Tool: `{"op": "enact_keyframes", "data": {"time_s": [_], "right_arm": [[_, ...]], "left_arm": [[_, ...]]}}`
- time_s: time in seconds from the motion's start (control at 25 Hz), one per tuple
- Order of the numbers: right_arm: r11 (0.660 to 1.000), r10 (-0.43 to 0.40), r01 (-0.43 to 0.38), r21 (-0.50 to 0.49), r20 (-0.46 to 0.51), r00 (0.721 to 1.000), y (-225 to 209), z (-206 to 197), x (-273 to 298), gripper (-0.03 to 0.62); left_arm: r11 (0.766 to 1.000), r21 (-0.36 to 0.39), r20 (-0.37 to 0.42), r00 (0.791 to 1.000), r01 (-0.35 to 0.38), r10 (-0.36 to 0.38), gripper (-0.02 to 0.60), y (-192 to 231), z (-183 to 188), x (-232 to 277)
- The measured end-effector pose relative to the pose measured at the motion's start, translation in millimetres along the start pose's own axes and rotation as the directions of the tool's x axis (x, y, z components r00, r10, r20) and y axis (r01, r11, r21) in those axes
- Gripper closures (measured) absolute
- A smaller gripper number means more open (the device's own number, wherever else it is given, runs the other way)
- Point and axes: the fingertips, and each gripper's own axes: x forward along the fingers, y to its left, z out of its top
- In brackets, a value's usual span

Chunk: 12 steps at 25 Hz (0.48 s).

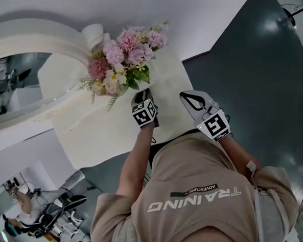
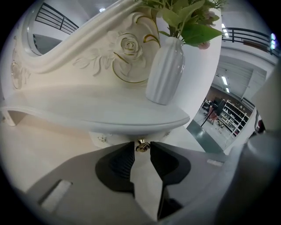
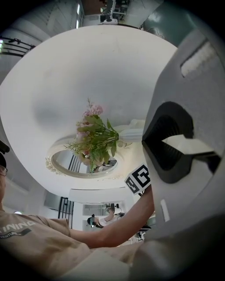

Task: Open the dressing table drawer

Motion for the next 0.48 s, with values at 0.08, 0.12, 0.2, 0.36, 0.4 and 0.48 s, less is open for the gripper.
{"op": "enact_keyframes", "data": {"time_s": [0.08,0.12,0.2,0.36,0.4,0.48], "right_arm": [[1.0,-0.001,0.001,0.005,-0.005,1.0,-1.0,-3.0,0.6,0.592],[1.0,-0.003,0.003,0.008,-0.008,1.0,-1.7,-4.4,0.6,0.592],[1.0,-0.006,0.006,0.009,-0.015,1.0,-3.4,-6.2,0.6,0.592],[1.0,-0.009,0.009,0.004,-0.017,1.0,-8.6,-7.0,3.3,0.592],[1.0,-0.009,0.009,0.012,-0.011,1.0,-8.9,-7.0,4.3,0.592],[1.0,-0.006,0.006,0.017,-0.003,1.0,-8.3,-5.9,5.6,0.592]], "left_arm": [[1.0,-0.006,0.0,1.0,-0.005,0.005,0.461,-0.5,0.4,2.8],[1.0,-0.008,0.001,1.0,-0.009,0.009,0.463,-0.8,0.2,2.7],[1.0,-0.006,0.002,1.0,-0.013,0.013,0.466,-1.1,-0.5,1.3],[1.0,0.02,-0.007,1.0,-0.019,0.019,0.469,-1.5,-0.7,2.1],[1.0,0.019,-0.011,1.0,-0.02,0.02,0.469,-1.1,-1.3,2.4],[1.0,0.008,-0.018,1.0,-0.023,0.023,0.471,-1.3,-3.2,1.2]]}}
